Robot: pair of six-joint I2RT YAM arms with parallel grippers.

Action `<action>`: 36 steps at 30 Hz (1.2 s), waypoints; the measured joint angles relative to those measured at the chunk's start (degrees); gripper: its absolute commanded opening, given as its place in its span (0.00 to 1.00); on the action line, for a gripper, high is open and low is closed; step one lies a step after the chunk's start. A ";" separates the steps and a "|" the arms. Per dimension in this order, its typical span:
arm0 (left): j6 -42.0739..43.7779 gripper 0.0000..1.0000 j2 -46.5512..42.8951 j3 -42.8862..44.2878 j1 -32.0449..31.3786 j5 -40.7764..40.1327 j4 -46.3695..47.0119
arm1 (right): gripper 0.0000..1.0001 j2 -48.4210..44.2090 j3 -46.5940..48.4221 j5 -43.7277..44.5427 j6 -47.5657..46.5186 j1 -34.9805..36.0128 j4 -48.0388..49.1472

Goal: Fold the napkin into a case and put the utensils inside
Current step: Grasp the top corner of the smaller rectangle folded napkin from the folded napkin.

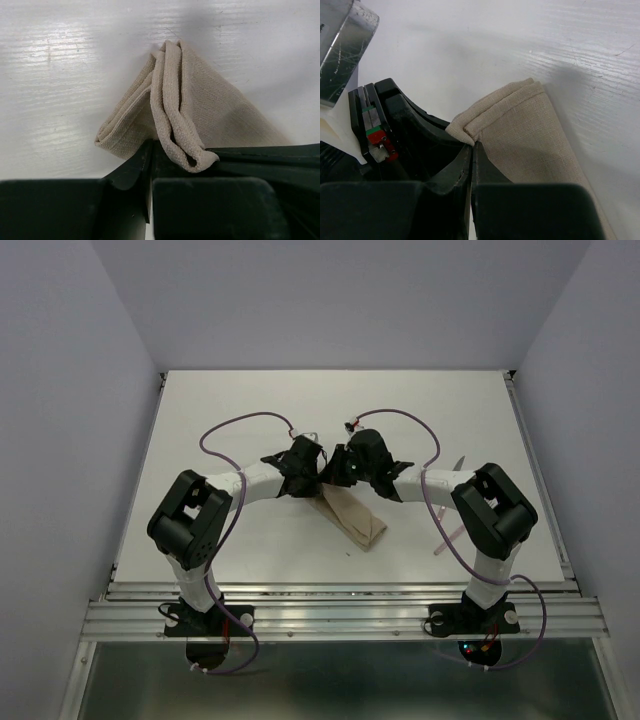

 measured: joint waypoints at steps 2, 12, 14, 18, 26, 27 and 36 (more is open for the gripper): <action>-0.02 0.00 0.07 0.13 -0.02 -0.15 -0.13 | 0.01 0.00 -0.09 -0.26 0.00 0.00 0.00; -0.28 0.00 0.07 0.66 -0.02 -0.33 -0.42 | 0.01 0.00 -0.11 -0.37 -0.04 0.00 0.00; -0.42 0.12 0.07 0.66 -0.02 -0.33 -0.42 | 0.01 0.00 -0.11 -0.35 -0.02 0.00 0.00; -0.94 0.37 0.04 0.66 -0.02 -0.42 -0.42 | 0.01 0.00 -0.11 -0.35 -0.02 -0.02 0.00; -1.14 0.46 -0.72 0.66 -0.02 -2.40 -1.03 | 0.01 0.00 -0.39 -0.31 -0.09 -0.46 -0.04; -1.14 0.46 -0.81 0.66 -0.04 -2.51 -1.05 | 0.01 0.00 -0.39 -0.33 -0.09 -0.46 -0.02; -1.01 0.40 -0.83 0.66 -1.44 -4.44 -1.84 | 0.01 0.00 -0.39 -0.33 -0.11 -0.46 -0.07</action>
